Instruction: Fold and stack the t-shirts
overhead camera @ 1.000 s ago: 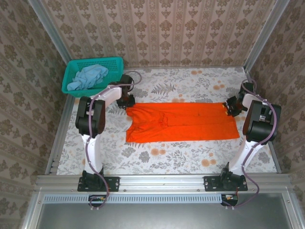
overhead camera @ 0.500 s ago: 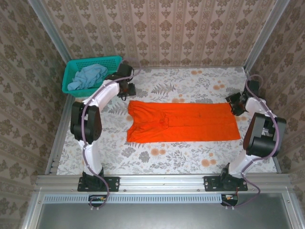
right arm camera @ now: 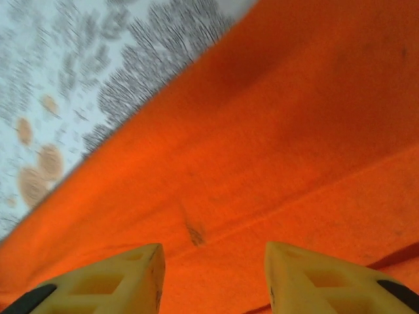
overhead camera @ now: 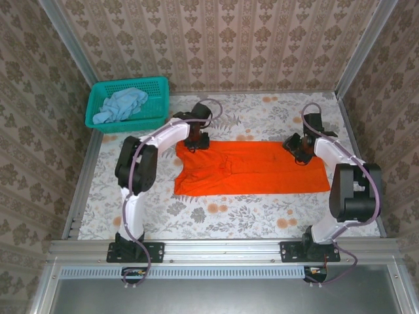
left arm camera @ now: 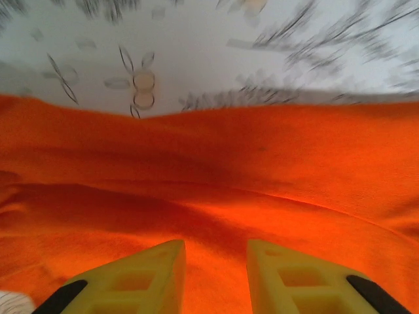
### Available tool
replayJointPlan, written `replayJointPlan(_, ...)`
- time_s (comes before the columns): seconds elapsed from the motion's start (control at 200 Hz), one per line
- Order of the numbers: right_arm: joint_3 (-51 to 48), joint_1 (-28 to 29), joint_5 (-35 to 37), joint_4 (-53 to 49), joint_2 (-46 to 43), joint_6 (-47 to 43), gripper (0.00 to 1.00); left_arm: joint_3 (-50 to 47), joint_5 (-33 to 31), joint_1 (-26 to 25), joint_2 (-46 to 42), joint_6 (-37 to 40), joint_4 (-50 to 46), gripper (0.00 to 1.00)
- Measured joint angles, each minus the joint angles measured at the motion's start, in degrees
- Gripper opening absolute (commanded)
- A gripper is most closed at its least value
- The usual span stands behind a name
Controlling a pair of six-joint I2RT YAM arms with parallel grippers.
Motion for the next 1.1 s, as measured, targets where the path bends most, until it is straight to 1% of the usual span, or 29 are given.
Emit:
replayJointPlan(0.08, 0.0, 0.2, 0.2, -2.0, 1.3, -0.3, 0.45, -0.7, -0.2, 0.3, 2.3, -0.7, -0.2, 0.32)
replayJointPlan(0.175, 0.0, 0.2, 0.7, -3.8, 1.3, -0.6, 0.46, -0.7, 0.0, 0.4, 1.9, -1.2, 0.1, 0.34)
replayJointPlan(0.305, 0.0, 0.2, 2.5, -5.4, 1.1, -1.3, 0.47, -1.0, 0.3, 0.7, 1.9, -1.2, 0.7, 0.34)
replayJointPlan(0.395, 0.0, 0.2, 3.7, -6.1, 0.2, -1.3, 0.47, 1.2, 0.9, 1.0, 3.2, -0.9, -0.3, 0.34)
replayJointPlan(0.48, 0.0, 0.2, 4.0, -6.7, -1.2, -0.7, 0.47, 6.8, 1.2, 1.3, 6.7, 0.2, -1.6, 0.35)
replayJointPlan(0.58, -0.1, 0.6, 4.0, -6.9, -3.1, 0.3, 0.47, 16.6, 2.0, 1.7, 12.5, 1.7, -3.0, 0.36)
replayJointPlan(0.71, -0.2, 2.2, 4.0, -7.6, -5.7, 0.5, 0.47, 33.0, 4.8, 2.2, 22.3, 3.9, -3.3, 0.38)
replayJointPlan(0.84, -0.2, 5.8, 3.7, -9.0, -8.7, 0.3, 0.47, 50.1, 9.4, 2.6, 32.6, 4.4, -1.5, 0.42)
replayJointPlan(0.915, -0.2, 8.3, 3.7, -9.7, -10.3, 0.1, 0.47, 56.0, 13.0, 2.8, 37.1, 2.9, 3.5, 0.45)
replayJointPlan(1.01, -0.9, 11.3, 3.5, -9.8, -11.5, -0.1, 0.47, 57.2, 16.4, 2.9, 39.6, -0.8, 12.4, 0.48)
replayJointPlan(1.1, -2.1, 13.7, 3.2, -10.1, -11.4, -0.2, 0.46, 58.7, 18.1, 2.5, 42.4, -4.3, 21.2, 0.53)
